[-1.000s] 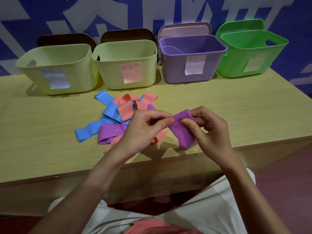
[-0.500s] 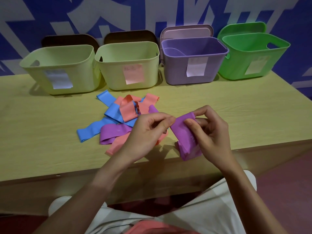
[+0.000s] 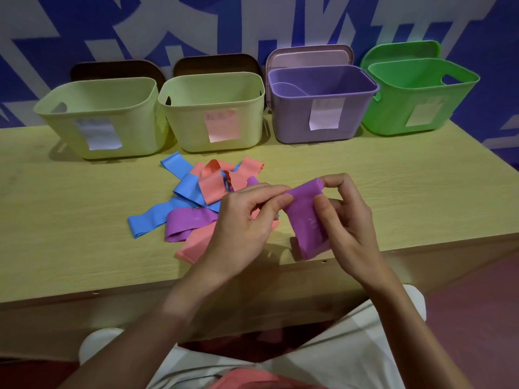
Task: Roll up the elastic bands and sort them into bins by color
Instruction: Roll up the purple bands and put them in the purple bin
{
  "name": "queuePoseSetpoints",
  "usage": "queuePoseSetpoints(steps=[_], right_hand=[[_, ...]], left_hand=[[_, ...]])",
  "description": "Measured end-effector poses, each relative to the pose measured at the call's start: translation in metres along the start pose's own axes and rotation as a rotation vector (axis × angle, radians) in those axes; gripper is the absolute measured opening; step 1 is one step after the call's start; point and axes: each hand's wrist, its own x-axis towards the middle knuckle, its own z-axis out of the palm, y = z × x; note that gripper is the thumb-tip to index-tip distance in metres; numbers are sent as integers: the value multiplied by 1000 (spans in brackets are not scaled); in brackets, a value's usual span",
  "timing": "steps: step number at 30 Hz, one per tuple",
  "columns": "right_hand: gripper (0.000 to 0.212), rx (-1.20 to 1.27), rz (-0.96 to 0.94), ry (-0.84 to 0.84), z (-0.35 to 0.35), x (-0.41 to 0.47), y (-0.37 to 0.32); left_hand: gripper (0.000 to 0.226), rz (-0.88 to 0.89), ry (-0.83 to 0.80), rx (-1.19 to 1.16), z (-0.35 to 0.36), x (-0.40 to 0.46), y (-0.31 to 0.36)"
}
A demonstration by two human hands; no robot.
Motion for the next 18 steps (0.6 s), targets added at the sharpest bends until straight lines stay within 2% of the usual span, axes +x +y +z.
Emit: queuePoseSetpoints(steps=[10,18], right_hand=[[18,-139,-43,33,-3,5,3],[9,-154,-59,73,-3,5,4]], left_hand=[[19,-180,-16,-214,0,-1,0],[41,-112,-150,-46,-5,1,-8]])
